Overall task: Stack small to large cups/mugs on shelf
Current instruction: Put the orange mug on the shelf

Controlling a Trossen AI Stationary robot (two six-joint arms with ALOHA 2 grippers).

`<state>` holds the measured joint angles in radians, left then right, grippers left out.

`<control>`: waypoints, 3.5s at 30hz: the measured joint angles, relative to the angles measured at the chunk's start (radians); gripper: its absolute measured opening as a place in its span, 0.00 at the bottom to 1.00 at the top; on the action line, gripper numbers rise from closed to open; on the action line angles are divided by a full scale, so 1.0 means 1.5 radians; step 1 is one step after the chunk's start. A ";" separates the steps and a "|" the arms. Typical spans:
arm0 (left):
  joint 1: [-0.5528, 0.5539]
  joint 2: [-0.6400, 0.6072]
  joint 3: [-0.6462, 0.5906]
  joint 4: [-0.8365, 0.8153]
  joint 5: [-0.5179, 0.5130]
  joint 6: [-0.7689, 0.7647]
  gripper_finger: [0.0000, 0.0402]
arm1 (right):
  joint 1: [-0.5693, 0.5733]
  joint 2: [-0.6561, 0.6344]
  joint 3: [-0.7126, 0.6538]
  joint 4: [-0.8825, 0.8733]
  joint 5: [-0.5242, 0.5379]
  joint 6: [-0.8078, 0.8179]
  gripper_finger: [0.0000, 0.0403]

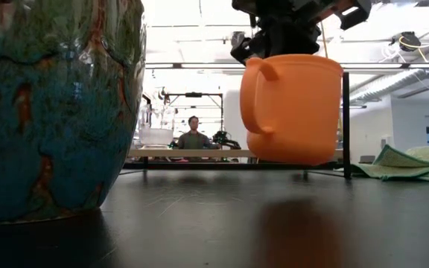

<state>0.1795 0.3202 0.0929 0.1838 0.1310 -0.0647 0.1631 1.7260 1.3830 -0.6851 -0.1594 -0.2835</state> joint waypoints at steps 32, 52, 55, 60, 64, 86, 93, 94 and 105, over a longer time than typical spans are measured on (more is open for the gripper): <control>0.000 0.000 0.000 0.041 0.000 -0.013 0.01 | 0.046 0.017 -0.049 0.039 -0.004 -0.114 0.00; 0.000 0.000 0.000 0.030 0.000 -0.012 0.01 | 0.052 0.019 -0.050 0.087 -0.016 -0.015 0.18; 0.000 0.000 0.000 0.030 0.000 -0.012 0.01 | 0.056 0.019 -0.050 0.088 -0.016 -0.011 0.22; 0.000 0.000 0.000 0.030 0.000 -0.011 0.01 | 0.064 0.011 -0.050 0.093 -0.009 0.002 0.28; 0.000 0.000 0.000 0.029 0.001 -0.008 0.01 | 0.067 -0.005 -0.050 0.092 0.036 0.021 0.31; 0.000 0.000 0.000 0.013 0.004 0.039 0.01 | 0.061 -0.072 -0.049 0.006 0.017 0.637 0.32; 0.000 0.000 0.000 0.013 0.012 0.039 0.01 | 0.069 -0.072 -0.049 -0.031 0.016 0.706 0.32; 0.000 0.000 0.000 0.013 0.012 0.039 0.01 | 0.071 -0.069 -0.049 -0.035 0.015 0.712 0.32; 0.000 0.000 0.000 0.013 0.019 0.037 0.01 | 0.089 0.001 -0.049 -0.023 -0.037 0.742 0.32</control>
<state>0.1799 0.3206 0.0925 0.2028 0.1600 -0.0090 0.2966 1.7272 1.3090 -0.7200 -0.2142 0.8290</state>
